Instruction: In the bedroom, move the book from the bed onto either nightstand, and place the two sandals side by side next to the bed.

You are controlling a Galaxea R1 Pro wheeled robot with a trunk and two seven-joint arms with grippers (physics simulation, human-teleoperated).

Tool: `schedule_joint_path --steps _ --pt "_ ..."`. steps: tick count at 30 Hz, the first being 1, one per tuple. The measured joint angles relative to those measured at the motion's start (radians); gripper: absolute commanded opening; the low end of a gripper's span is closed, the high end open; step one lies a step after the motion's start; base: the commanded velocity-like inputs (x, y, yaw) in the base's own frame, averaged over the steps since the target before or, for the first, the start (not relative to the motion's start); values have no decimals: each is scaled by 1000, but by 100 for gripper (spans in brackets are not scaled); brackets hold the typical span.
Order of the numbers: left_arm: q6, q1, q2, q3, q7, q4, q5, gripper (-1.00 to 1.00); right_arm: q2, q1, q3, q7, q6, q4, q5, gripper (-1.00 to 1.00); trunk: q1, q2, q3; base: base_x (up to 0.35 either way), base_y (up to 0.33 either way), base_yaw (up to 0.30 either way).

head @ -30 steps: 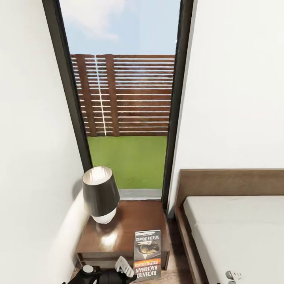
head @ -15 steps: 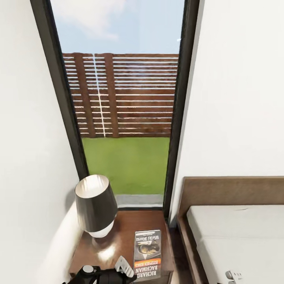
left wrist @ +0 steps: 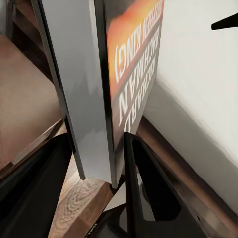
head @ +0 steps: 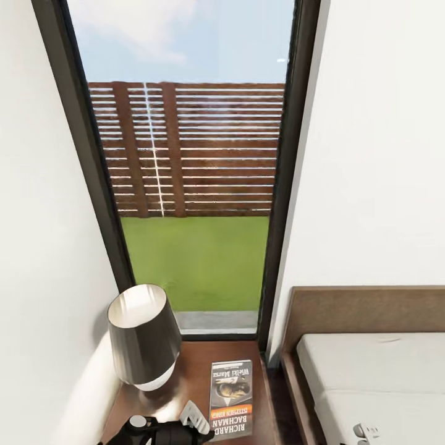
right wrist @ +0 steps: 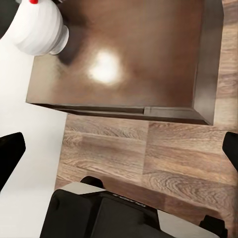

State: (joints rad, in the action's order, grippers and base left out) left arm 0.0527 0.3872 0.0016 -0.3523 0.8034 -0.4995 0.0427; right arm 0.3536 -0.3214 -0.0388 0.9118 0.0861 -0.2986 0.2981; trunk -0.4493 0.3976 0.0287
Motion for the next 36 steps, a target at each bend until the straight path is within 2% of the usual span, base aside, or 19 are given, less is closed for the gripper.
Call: schedule_joint_path --steps 6,8,9,12,14,15,18,23,26,28,32,36 --pt "2 0 1 5 0 0 6 -100 0 0 1 2 0 0 0 100 0 0 0 0 0 0" --pt "5 0 1 26 2 0 22 -100 0 0 1 4 2 0 0 100 0 0 0 0 0 0" --pt "6 0 1 45 3 0 34 -100 0 0 1 5 2 0 0 100 0 0 0 0 0 0" --pt "10 0 1 141 8 0 84 -100 0 0 1 6 3 0 0 100 0 0 0 0 0 0" --pt "12 0 1 193 8 1 103 -100 0 0 1 7 3 0 0 100 0 0 0 0 0 0" --pt "18 0 1 215 8 1 107 -100 0 0 1 7 3 0 0 100 0 0 0 0 0 0" --pt "58 0 0 251 9 1 110 -100 1 0 1 8 3 -1 1 100 0 0 0 0 0 0" --pt "146 1 0 269 12 -5 129 -100 1 0 1 8 3 -1 2 100 0 0 0 0 0 0" --pt "206 2 1 271 13 -8 194 -100 2 0 1 8 3 -1 3 100 0 0 0 0 0 0" --pt "224 2 1 271 13 -9 209 -100 2 0 1 8 4 -1 3 100 0 0 0 0 0 0" --pt "263 2 3 271 14 -10 222 -100 2 0 1 8 4 -1 3 100 0 0 0 0 0 0" --pt "344 2 3 272 14 -10 228 -100 3 0 1 9 4 -1 4 100 0 0 0 0 0 0"
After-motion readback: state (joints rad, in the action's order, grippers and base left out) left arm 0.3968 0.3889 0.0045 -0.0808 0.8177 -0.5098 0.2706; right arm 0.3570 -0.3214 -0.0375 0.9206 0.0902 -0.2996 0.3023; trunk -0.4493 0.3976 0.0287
